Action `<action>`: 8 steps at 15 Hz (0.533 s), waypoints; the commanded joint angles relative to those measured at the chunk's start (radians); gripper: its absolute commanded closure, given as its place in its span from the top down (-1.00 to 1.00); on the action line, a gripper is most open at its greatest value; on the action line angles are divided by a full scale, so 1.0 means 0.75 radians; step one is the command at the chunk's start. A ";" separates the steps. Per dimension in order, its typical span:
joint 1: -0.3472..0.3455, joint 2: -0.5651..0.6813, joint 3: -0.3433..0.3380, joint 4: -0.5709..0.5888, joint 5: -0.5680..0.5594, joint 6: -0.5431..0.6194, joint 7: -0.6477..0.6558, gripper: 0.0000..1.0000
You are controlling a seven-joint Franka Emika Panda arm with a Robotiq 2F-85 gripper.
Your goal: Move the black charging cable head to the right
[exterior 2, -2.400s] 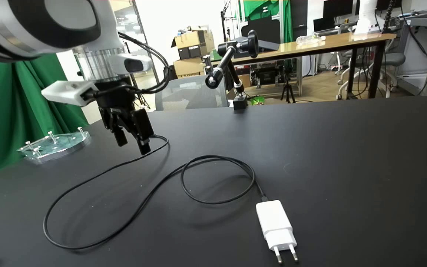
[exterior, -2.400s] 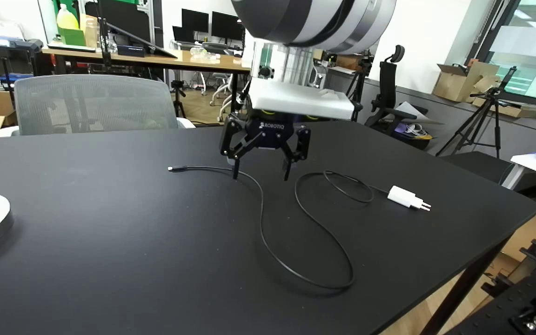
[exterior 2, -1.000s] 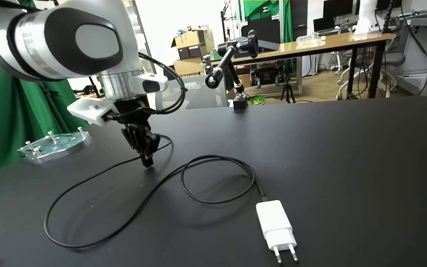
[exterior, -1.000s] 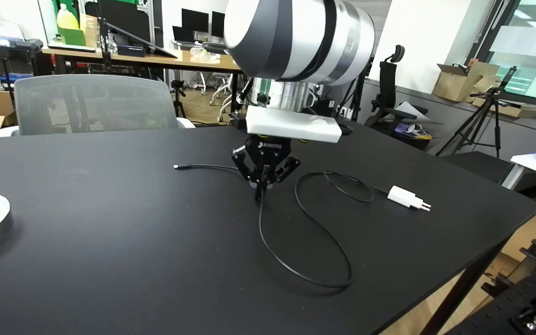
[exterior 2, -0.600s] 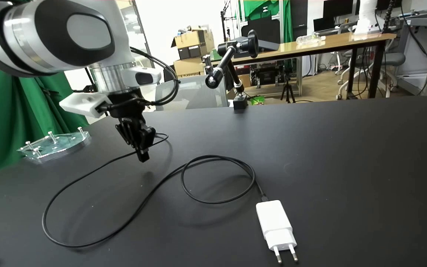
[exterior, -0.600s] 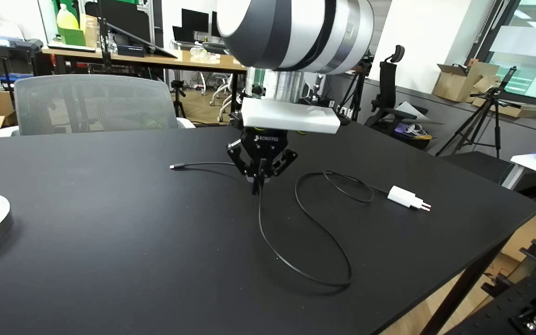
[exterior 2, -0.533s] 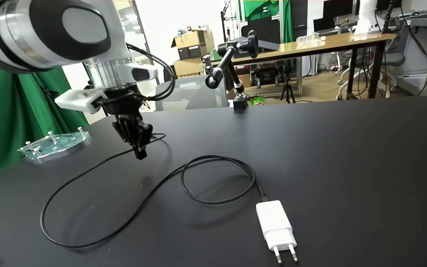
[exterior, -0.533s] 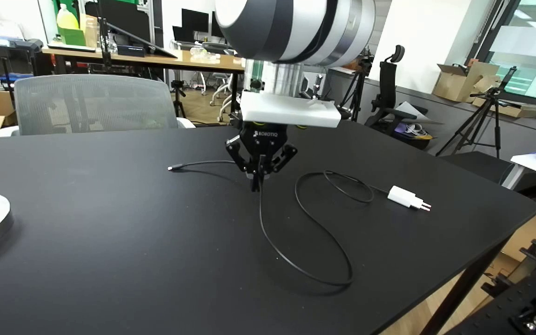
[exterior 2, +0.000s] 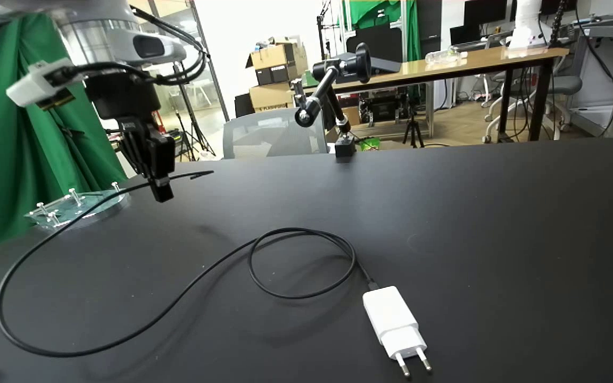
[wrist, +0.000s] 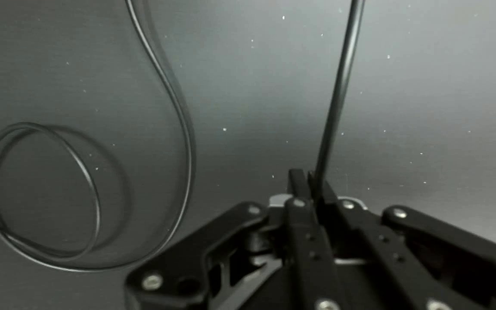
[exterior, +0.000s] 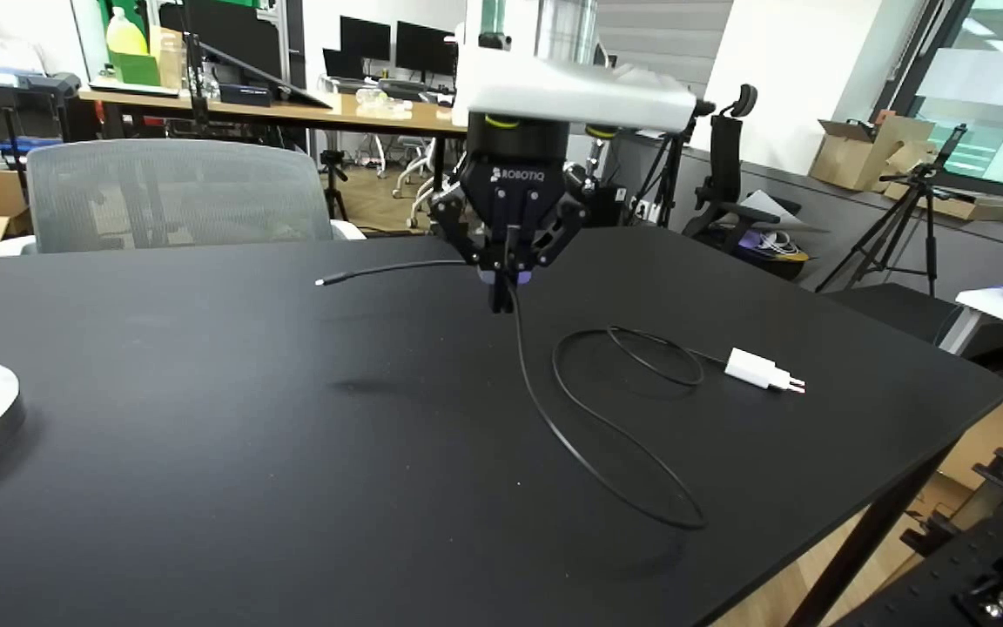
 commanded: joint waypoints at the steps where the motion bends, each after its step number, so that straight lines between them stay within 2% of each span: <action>1: -0.055 -0.231 0.037 -0.135 -0.003 -0.108 0.176 -0.97; 5: -0.145 -0.417 0.069 -0.254 0.019 -0.205 0.249 -0.97; 8: -0.231 -0.546 0.087 -0.350 0.007 -0.187 0.311 -0.97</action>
